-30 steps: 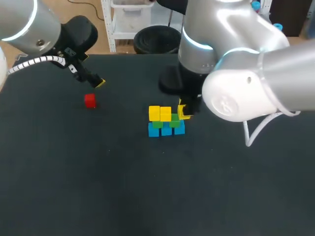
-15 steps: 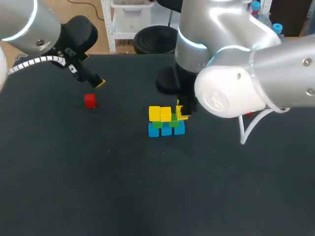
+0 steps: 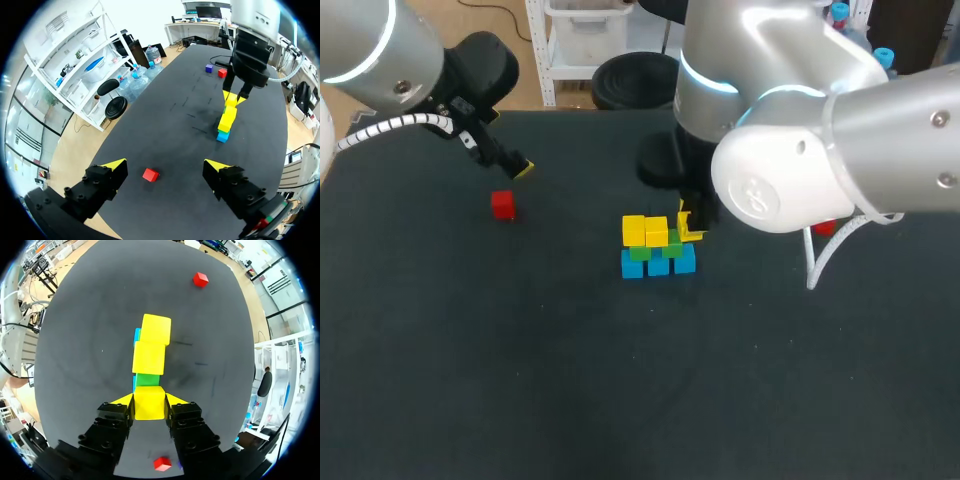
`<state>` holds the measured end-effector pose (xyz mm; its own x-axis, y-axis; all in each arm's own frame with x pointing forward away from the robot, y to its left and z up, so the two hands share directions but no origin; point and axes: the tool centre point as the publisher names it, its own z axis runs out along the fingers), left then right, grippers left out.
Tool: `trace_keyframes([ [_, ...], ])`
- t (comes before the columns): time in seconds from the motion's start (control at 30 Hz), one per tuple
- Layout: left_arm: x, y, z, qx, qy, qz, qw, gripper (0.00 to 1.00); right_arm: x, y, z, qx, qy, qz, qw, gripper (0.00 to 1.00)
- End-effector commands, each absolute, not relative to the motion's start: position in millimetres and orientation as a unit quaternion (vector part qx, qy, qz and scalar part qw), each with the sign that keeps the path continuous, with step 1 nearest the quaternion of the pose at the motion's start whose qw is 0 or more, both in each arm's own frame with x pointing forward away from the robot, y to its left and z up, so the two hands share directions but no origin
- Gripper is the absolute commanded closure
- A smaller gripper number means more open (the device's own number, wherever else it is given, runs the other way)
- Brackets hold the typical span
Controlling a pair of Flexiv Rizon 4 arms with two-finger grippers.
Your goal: Place the blue cubes, place green cubes on the blue cubes, place the yellow cubes on the green cubes, then place the red cubes on the yellow cubes, and place purple cube on the red cubes.
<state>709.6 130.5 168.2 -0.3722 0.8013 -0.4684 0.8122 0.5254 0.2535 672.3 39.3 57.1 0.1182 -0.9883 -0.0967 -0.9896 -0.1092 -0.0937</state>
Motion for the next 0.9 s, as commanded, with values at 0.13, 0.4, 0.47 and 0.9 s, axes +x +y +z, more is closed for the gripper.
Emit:
trace_keyframes([
  [0.13,711,131,168,0.488,0.828,-0.011,0.277,0.00,671,39,59,-0.745,0.664,0.006,0.064,1.00],
  [0.4,711,131,168,0.488,0.828,-0.011,0.277,0.00,671,44,63,-0.753,0.655,0.000,0.067,1.00],
  [0.47,711,131,168,0.488,0.828,-0.011,0.277,0.00,671,46,62,-0.755,0.653,0.002,0.067,1.00],
  [0.9,711,131,168,0.488,0.828,-0.011,0.277,0.00,669,49,59,-0.755,0.653,0.010,0.064,1.00],
])
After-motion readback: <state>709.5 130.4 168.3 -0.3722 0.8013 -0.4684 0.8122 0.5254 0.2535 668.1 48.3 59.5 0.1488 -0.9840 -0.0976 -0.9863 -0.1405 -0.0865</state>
